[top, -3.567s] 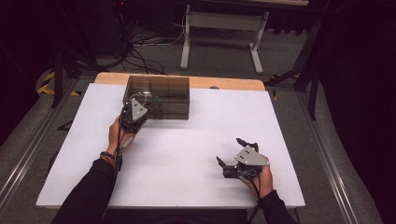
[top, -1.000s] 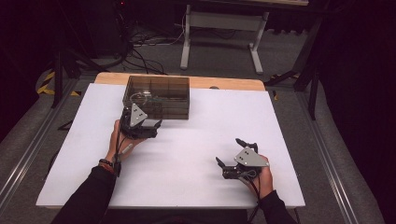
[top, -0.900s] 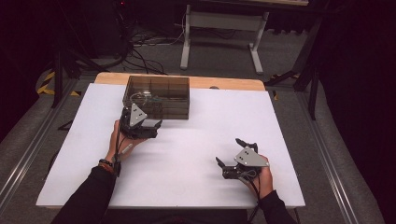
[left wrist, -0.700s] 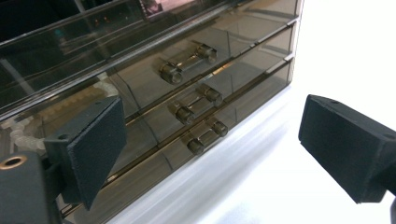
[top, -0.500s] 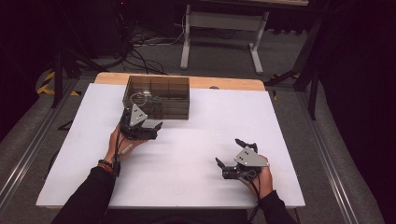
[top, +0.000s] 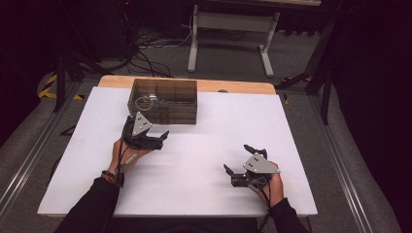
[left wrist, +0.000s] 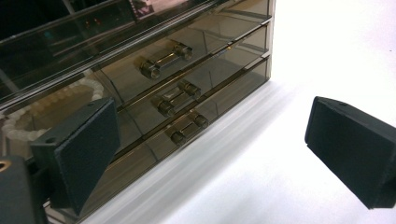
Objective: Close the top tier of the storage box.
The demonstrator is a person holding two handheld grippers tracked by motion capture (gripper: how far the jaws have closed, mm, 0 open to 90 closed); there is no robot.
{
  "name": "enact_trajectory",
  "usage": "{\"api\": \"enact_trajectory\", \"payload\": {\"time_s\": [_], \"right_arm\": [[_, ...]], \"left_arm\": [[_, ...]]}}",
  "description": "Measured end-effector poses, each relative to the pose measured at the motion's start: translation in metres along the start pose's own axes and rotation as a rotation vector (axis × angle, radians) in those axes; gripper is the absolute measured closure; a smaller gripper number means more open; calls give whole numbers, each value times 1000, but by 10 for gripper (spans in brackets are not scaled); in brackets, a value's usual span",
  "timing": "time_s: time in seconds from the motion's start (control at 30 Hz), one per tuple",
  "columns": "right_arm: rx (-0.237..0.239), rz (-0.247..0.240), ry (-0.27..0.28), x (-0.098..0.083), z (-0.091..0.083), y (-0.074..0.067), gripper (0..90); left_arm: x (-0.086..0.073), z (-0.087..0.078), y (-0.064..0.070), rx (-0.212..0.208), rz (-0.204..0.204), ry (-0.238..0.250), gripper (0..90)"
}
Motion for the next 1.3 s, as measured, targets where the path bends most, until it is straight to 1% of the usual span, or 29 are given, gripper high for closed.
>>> {"api": "enact_trajectory", "payload": {"time_s": [0.1,0.17,0.27,0.3,0.37,0.47,0.57,0.67,0.73,0.83,1.03,1.23,1.3], "right_arm": [[0,2,4,0,-1,0,73],[-1,0,5,0,-1,1,73],[-1,0,6,1,-1,0,73],[0,0,13,2,-2,0,73],[1,-3,16,2,-3,-1,73],[6,-4,12,2,-3,-1,73],[7,-2,17,3,-3,-2,73],[9,-3,14,2,-2,-3,73],[11,-2,13,2,-2,-3,73],[12,-1,14,2,-2,-3,73],[12,-2,13,2,-2,-4,73],[17,-3,13,2,-2,-5,72],[16,-3,14,2,-2,-5,72]], "left_arm": [[-1,-2,3,-6,4,3,44],[-2,-2,4,-4,12,-3,45],[-2,-4,5,4,15,9,48],[-2,-5,8,-4,24,10,52],[-1,-6,11,-4,37,17,52],[-1,-6,15,-12,39,18,53],[1,-7,20,-26,53,25,53],[2,-9,21,-29,57,30,57],[2,-10,21,-34,47,34,56],[1,-11,22,-36,47,31,53],[-1,-14,27,-42,65,28,49],[-3,-16,31,-50,71,22,49],[-3,-17,32,-47,77,20,48]]}}
Point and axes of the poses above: each handheld gripper's, and its own axes: z roughly forward along the jaws, x roughly out of its top, y roughly to its right, the point moved 9 cm from there along z, roughly forward along the jaws, and after that the axes turned 6 degrees about -x, right-handed, at the moved point
